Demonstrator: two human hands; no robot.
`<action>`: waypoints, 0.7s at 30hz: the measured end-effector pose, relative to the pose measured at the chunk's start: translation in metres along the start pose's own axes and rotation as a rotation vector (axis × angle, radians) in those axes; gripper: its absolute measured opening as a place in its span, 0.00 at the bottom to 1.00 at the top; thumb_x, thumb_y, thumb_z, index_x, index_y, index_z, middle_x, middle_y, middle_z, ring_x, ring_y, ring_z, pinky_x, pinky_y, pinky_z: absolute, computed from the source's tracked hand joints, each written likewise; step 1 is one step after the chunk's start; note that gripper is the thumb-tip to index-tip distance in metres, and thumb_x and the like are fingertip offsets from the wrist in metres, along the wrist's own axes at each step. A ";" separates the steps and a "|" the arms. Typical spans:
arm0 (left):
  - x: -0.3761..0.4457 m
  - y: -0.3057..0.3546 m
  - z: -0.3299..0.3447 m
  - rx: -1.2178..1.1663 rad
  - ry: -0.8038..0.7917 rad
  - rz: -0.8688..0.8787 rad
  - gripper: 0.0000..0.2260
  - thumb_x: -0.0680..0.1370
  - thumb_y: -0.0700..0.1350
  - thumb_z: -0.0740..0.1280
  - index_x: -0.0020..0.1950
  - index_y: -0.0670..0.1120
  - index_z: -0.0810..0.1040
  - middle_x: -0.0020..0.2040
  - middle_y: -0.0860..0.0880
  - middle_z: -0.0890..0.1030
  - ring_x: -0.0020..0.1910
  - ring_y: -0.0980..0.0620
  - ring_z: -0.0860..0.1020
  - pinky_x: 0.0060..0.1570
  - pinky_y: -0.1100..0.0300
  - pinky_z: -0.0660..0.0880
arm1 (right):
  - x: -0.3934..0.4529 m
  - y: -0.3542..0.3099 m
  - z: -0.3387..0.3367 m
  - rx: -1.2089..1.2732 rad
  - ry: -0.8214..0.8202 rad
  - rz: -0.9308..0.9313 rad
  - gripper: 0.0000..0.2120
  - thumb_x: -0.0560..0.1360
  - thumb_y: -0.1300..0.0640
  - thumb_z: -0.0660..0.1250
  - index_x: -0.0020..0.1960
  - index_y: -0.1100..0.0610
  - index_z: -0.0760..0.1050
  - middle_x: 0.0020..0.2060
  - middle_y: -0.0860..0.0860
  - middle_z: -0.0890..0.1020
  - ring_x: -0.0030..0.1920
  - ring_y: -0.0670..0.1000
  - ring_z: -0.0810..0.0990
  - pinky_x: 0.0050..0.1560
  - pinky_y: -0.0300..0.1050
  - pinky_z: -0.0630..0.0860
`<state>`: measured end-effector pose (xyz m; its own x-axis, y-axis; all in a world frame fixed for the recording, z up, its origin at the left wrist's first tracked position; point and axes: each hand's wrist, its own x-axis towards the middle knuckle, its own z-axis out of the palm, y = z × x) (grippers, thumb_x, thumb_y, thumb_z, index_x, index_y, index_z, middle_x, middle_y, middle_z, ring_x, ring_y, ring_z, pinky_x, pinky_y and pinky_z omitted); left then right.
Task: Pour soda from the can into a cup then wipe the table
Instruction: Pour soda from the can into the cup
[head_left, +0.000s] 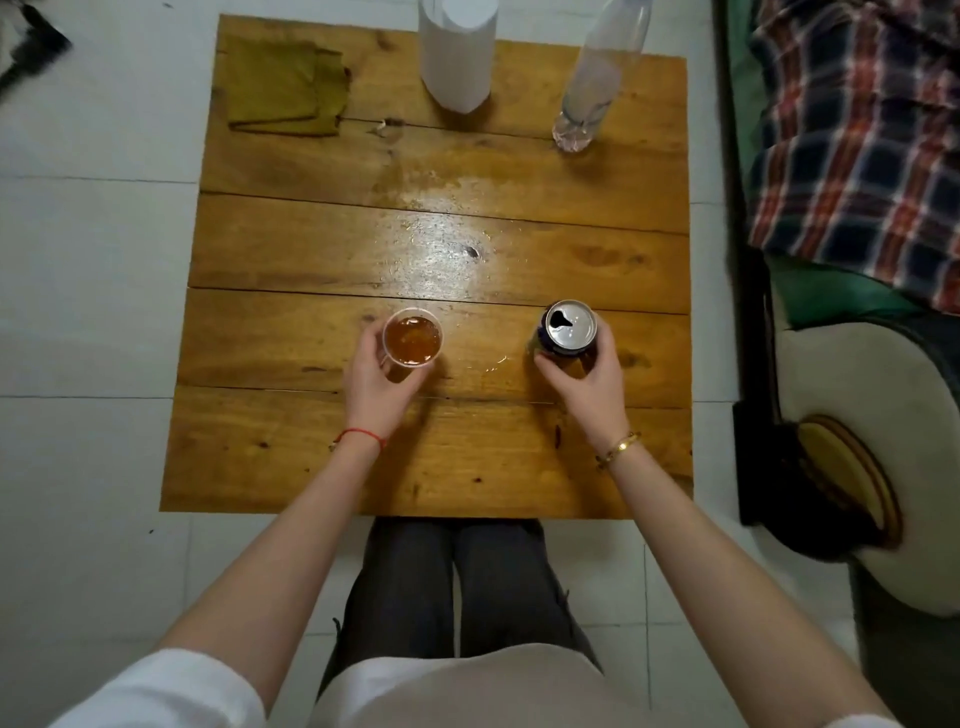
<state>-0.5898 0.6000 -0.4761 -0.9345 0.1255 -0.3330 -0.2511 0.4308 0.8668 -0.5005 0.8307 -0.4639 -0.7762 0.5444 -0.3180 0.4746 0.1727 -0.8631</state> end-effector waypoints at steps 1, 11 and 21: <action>0.000 -0.003 0.001 -0.003 0.003 -0.006 0.30 0.68 0.40 0.79 0.65 0.53 0.70 0.60 0.54 0.76 0.59 0.59 0.76 0.64 0.60 0.74 | 0.001 0.003 0.001 -0.001 0.002 -0.002 0.34 0.67 0.55 0.78 0.69 0.51 0.67 0.60 0.40 0.76 0.60 0.34 0.73 0.64 0.33 0.68; 0.002 -0.016 0.009 -0.016 -0.016 -0.029 0.31 0.68 0.38 0.78 0.67 0.48 0.70 0.63 0.51 0.75 0.64 0.54 0.75 0.62 0.66 0.72 | 0.000 0.022 0.010 0.010 -0.003 -0.015 0.35 0.67 0.53 0.78 0.69 0.51 0.67 0.63 0.45 0.77 0.64 0.45 0.75 0.69 0.50 0.70; 0.003 -0.020 0.010 0.001 -0.032 -0.030 0.33 0.69 0.38 0.78 0.70 0.46 0.69 0.67 0.49 0.75 0.66 0.54 0.74 0.66 0.63 0.71 | 0.001 0.035 0.013 0.049 -0.011 0.011 0.36 0.64 0.48 0.78 0.69 0.49 0.66 0.63 0.45 0.76 0.65 0.47 0.75 0.68 0.55 0.71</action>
<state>-0.5854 0.6008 -0.4981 -0.9178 0.1413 -0.3710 -0.2790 0.4353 0.8560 -0.4907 0.8264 -0.4995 -0.7755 0.5371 -0.3318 0.4627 0.1261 -0.8775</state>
